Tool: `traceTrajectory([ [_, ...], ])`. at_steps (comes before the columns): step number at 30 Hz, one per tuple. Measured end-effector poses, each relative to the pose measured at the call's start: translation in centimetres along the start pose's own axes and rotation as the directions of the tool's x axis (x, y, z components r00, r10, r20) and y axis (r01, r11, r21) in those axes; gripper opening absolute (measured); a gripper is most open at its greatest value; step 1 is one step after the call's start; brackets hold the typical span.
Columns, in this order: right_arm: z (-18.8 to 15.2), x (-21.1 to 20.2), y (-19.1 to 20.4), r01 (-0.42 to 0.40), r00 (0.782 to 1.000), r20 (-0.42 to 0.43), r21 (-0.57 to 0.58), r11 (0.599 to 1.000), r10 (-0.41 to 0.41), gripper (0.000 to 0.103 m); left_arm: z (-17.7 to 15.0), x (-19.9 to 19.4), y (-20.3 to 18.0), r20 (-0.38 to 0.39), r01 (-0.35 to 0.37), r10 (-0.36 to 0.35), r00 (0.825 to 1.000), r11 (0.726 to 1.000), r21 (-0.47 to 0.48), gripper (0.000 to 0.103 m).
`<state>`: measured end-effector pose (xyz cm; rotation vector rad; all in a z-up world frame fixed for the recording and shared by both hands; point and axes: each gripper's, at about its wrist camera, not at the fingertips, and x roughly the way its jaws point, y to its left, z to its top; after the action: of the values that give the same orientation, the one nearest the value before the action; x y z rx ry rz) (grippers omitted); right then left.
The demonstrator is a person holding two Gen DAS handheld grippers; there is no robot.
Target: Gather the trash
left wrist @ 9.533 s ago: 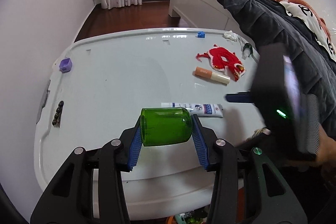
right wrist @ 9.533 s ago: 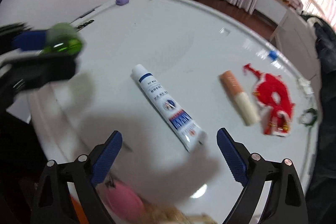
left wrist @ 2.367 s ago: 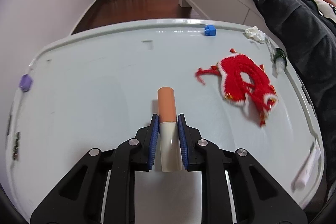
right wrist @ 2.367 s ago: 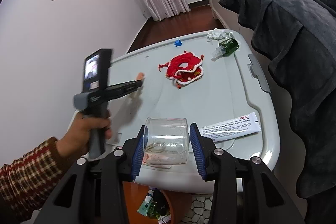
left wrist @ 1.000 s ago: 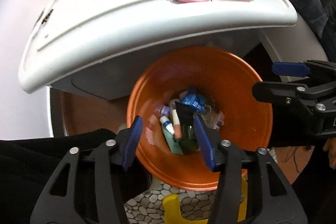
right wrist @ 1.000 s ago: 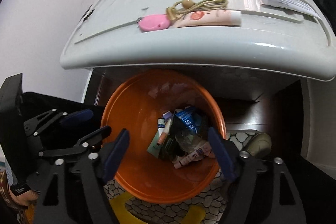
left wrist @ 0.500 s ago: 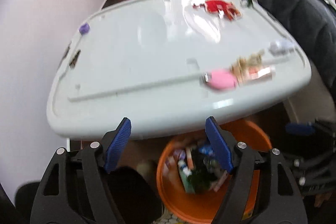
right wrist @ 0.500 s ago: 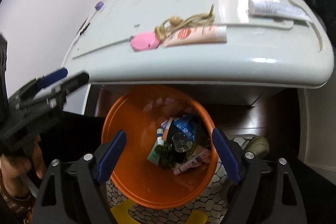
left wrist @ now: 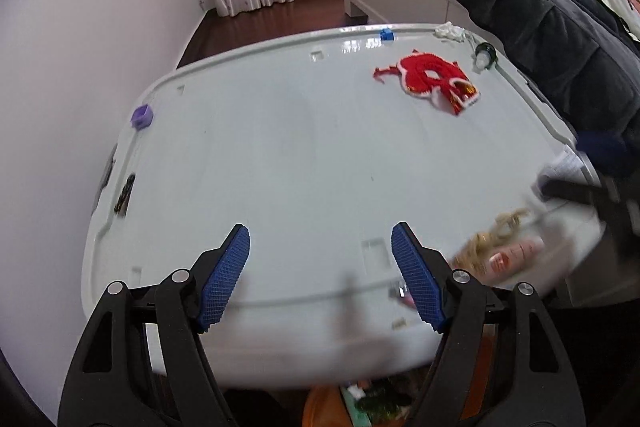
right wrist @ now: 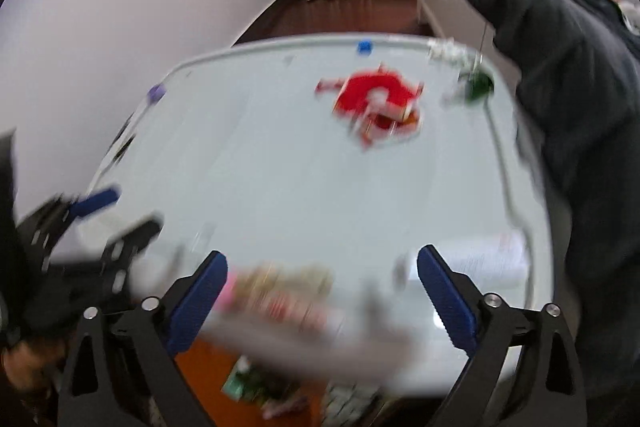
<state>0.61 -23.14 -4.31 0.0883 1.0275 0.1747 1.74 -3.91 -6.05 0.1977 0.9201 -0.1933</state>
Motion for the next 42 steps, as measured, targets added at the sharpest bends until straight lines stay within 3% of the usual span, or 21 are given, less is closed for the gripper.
traceTrajectory([
  [4,5.2,3.7,-2.2,0.029,1.000,0.005,0.039,0.999,-0.029,0.094,0.4,0.9,0.6,0.003,0.021,-0.021,1.000,0.999,-0.028,0.072],
  [8,9.2,8.9,-3.1,0.118,0.992,-0.045,0.022,0.993,-0.116,0.094,0.9,1.2,1.2,0.005,0.030,-0.029,1.000,0.999,-0.045,0.072],
  [14,11.8,13.5,-3.3,0.195,0.974,-0.116,-0.005,0.981,-0.194,0.094,1.2,1.2,2.6,0.017,0.008,-0.007,1.000,0.998,-0.066,0.072],
  [17,11.7,15.2,-3.5,0.218,0.960,-0.175,-0.026,0.976,-0.219,0.085,1.1,1.6,3.1,-0.001,0.016,-0.016,1.000,0.996,-0.086,0.072],
  [18,11.7,15.1,-3.4,0.213,0.964,-0.160,-0.027,0.977,-0.215,0.081,1.0,1.7,3.3,-0.005,0.019,-0.019,1.000,0.996,-0.091,0.072],
  [21,11.6,14.2,-3.1,0.164,0.972,-0.169,-0.014,0.986,-0.164,0.034,1.0,1.6,3.2,-0.006,0.022,-0.023,1.000,0.995,-0.094,0.072],
  [22,11.5,14.0,-2.9,0.156,0.972,-0.178,-0.016,0.988,-0.156,0.025,1.0,1.6,3.2,-0.004,0.022,-0.023,1.000,0.995,-0.093,0.072],
  [31,9.9,9.0,0.0,0.112,0.987,-0.102,-0.117,0.987,-0.124,0.019,0.9,1.5,2.5,0.000,0.021,-0.021,1.000,0.997,-0.076,0.072],
  [42,9.2,5.8,0.3,0.147,0.985,-0.068,-0.158,0.976,-0.159,0.015,0.9,1.2,1.9,0.007,0.031,-0.031,0.999,0.998,-0.060,0.072],
])
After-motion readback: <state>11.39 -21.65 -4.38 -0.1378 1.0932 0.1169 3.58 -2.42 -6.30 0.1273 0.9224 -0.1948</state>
